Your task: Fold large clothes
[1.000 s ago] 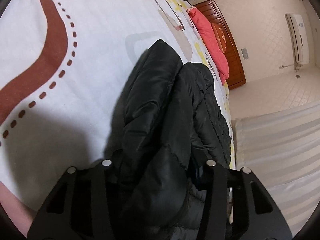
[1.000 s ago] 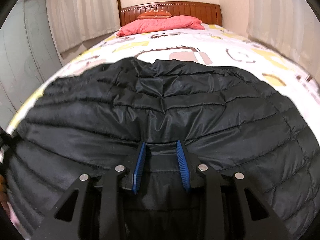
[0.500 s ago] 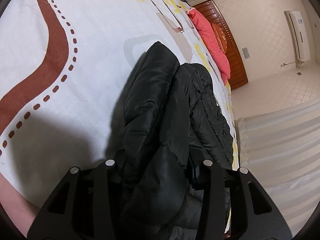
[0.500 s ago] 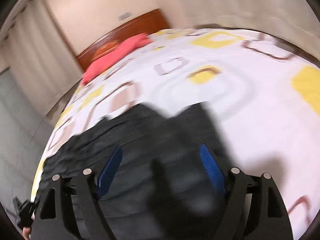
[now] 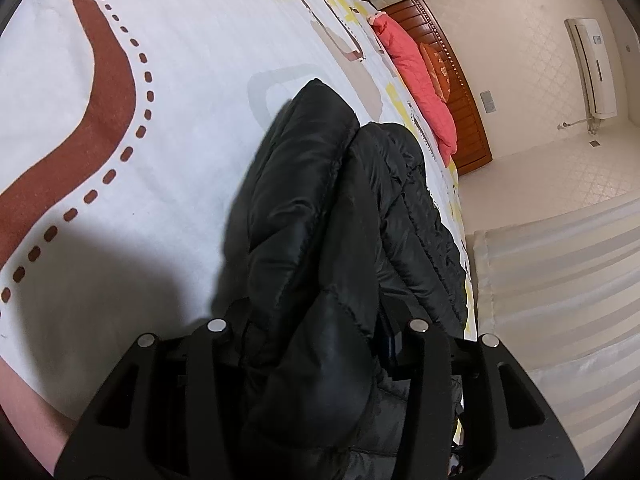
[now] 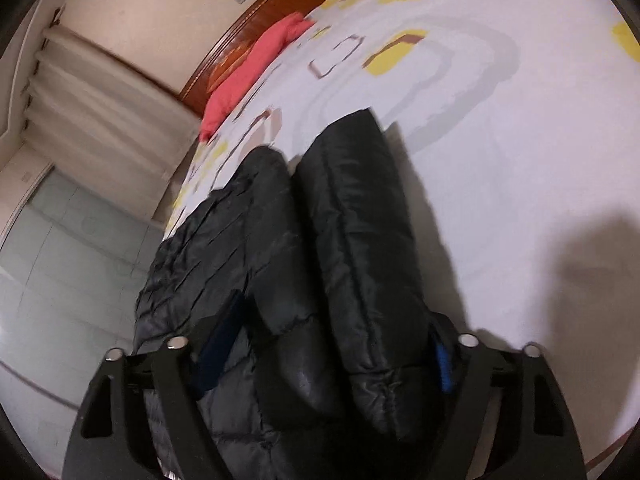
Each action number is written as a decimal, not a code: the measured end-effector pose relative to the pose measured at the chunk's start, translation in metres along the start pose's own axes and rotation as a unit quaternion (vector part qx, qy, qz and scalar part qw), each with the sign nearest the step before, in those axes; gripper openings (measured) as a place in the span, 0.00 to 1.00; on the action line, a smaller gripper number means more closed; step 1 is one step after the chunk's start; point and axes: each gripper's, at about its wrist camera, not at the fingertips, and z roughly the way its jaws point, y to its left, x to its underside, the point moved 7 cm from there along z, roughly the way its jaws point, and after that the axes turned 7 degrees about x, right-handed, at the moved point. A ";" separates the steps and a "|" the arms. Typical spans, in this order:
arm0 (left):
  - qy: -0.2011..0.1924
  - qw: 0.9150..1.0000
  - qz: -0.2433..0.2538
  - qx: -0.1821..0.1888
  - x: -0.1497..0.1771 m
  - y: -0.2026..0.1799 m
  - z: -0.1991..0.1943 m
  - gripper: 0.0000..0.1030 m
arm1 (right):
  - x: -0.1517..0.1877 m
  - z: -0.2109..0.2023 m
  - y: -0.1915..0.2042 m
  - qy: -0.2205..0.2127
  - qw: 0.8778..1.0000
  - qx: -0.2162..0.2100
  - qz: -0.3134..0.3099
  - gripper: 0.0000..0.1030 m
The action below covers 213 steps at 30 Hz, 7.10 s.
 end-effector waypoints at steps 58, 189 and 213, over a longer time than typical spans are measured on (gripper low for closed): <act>0.147 0.955 0.257 0.005 0.240 -0.253 0.190 0.26 | -0.006 -0.055 -0.056 0.004 0.996 -0.068 0.063 0.38; 0.098 0.994 0.048 -0.027 0.151 -0.201 0.161 0.93 | -0.070 -0.055 -0.034 -0.012 0.998 0.044 0.050 0.71; 0.119 0.986 0.107 -0.039 0.169 -0.184 0.206 0.95 | -0.046 -0.039 -0.060 -0.007 0.998 -0.017 0.068 0.55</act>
